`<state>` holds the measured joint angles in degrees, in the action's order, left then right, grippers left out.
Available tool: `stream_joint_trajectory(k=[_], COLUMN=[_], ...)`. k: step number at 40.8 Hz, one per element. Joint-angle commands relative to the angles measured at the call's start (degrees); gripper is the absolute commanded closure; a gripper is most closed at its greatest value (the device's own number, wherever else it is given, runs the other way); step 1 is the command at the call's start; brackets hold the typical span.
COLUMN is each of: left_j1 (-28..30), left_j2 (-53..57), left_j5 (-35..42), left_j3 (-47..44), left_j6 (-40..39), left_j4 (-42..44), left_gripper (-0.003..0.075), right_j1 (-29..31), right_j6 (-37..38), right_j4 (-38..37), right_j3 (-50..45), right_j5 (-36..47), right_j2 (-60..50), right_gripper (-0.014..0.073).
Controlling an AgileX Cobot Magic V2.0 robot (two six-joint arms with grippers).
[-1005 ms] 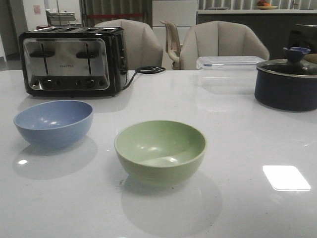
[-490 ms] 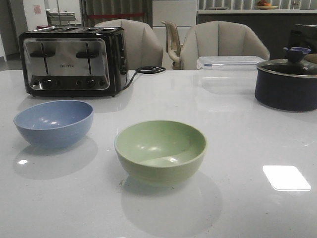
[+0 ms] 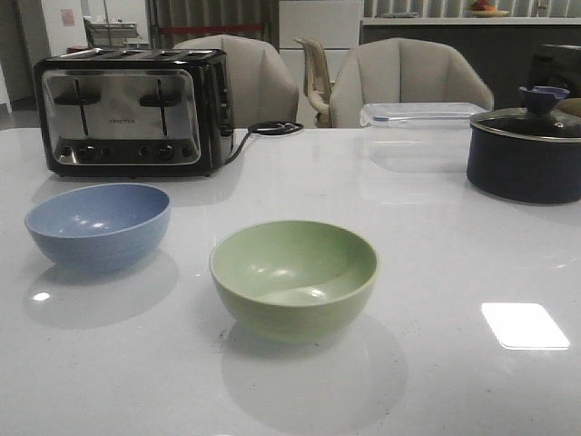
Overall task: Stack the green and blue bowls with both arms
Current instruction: 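Open the right gripper and lift it away from the green bowl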
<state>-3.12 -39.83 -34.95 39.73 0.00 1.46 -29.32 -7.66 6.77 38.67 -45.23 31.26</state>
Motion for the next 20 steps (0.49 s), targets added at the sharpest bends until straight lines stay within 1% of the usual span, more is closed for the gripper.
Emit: stream_joint_trajectory(k=[1,7,14,20], left_j1=[-0.3,-2.7,-5.6,-6.0], left_j2=[-4.7,-13.4,-25.6,-36.6], left_j5=[2.4,-1.5,-1.9,-1.7], left_j3=[4.2,9.6,15.5,20.6], left_j6=[0.0,0.0,0.0,0.0], left_j4=[-2.3,-2.4,-2.2,-1.8], left_gripper=[0.0112,0.0118,0.0118,0.0118], right_j1=[0.0,0.0,0.0,0.0], right_j6=[-0.5,-0.5,-0.5,-0.5], right_j4=[-0.1,-0.1,-0.1,-0.1], right_j3=[1.5,1.5,1.5,1.5], right_j5=[4.2,4.2,4.2,4.1], right_j2=[0.1,0.1,0.1,0.1], right_gripper=[0.0099,0.0099,0.0099,0.0099])
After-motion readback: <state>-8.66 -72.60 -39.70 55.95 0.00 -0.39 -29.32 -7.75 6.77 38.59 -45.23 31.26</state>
